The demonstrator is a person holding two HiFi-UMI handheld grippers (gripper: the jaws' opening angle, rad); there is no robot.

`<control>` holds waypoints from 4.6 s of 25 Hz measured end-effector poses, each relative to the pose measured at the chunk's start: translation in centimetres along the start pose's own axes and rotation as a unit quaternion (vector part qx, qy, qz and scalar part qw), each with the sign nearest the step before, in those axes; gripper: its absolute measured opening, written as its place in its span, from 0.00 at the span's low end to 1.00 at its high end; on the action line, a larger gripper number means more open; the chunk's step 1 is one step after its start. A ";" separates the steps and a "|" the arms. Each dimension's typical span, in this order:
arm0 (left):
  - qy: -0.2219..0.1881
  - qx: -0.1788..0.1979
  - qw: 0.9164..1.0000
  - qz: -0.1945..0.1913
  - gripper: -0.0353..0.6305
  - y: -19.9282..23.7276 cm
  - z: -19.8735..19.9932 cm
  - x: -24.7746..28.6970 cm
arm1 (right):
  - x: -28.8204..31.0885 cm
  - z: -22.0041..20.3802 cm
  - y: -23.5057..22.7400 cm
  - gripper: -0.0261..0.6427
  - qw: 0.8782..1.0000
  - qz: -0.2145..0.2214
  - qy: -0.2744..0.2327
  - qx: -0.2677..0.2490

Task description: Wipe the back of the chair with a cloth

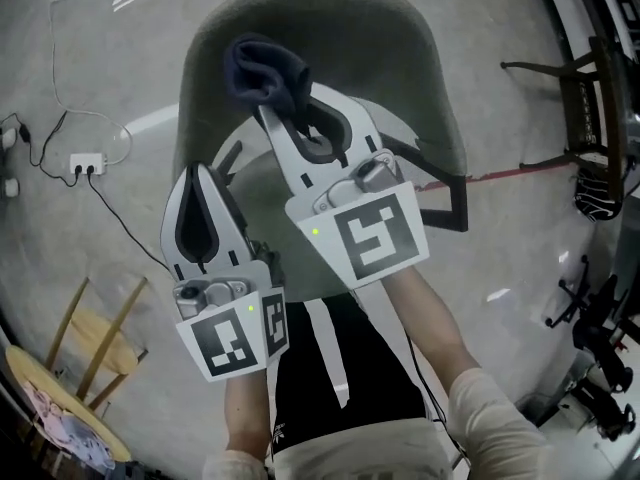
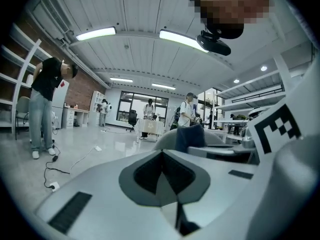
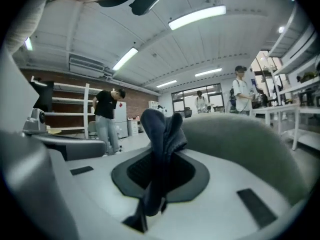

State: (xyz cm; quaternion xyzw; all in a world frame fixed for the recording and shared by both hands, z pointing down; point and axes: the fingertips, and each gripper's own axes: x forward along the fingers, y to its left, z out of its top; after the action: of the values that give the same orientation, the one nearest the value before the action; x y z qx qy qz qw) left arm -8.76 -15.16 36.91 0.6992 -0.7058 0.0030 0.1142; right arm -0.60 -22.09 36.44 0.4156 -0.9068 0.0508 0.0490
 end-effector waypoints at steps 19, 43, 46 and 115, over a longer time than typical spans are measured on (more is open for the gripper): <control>0.001 -0.013 0.996 0.083 0.08 5.9 -1.6 -2.2 | 6.4 -6.8 10.5 0.12 0.989 0.138 0.054 -0.003; 0.022 -0.004 0.999 0.026 0.08 1.3 -2.5 -0.2 | 3.1 -7.6 -7.0 0.12 0.990 -0.112 0.070 0.039; 0.022 -0.001 1.000 0.010 0.08 0.3 -2.5 0.3 | 1.2 -7.5 -9.6 0.12 0.984 -0.157 0.067 0.051; 0.001 -0.018 0.987 0.162 0.08 7.8 -5.8 -7.7 | 3.8 -14.0 14.6 0.12 0.957 0.274 0.091 -0.007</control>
State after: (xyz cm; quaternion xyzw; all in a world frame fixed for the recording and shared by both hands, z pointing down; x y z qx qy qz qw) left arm -15.63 -6.41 42.46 0.5735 -0.8094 0.0099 0.1256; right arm -13.52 -13.58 50.06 0.1448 -0.9779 0.0940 0.1183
